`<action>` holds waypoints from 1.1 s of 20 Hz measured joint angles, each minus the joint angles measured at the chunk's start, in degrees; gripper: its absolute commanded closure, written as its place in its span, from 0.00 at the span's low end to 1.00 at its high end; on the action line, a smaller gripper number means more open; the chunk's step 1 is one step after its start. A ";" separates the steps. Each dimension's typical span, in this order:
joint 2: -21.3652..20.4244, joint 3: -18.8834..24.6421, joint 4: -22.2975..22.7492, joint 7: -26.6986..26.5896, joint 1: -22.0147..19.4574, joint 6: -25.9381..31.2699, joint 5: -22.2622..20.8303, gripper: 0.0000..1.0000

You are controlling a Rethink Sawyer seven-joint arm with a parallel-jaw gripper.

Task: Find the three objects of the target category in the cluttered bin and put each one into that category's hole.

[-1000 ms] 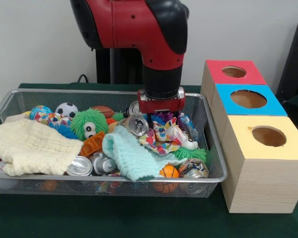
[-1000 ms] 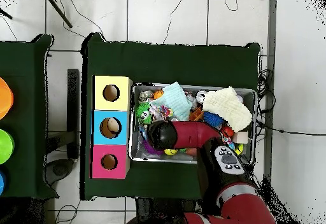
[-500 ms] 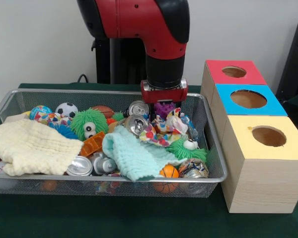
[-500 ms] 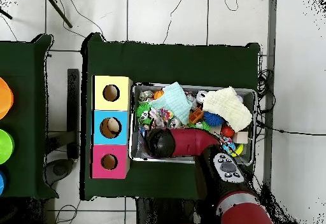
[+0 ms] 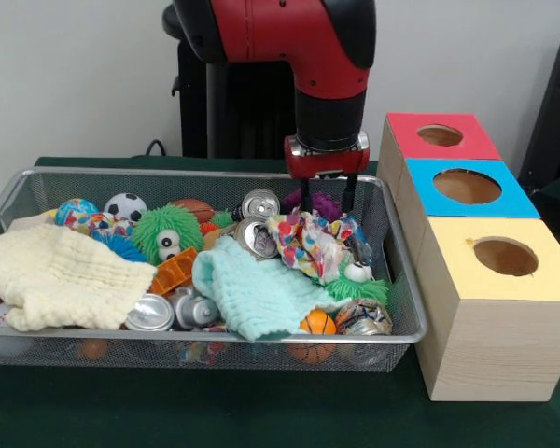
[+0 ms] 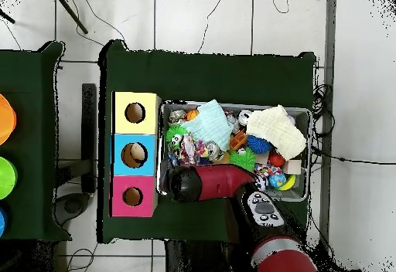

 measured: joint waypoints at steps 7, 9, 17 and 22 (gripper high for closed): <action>0.08 -0.21 1.70 0.00 2.76 -2.06 0.01 0.00; 0.16 -0.34 1.85 0.00 3.56 -2.80 0.01 0.00; 0.35 -2.58 2.63 0.00 6.28 -6.81 -0.11 0.00; 0.35 -3.84 3.55 0.00 7.25 -9.50 -0.07 0.00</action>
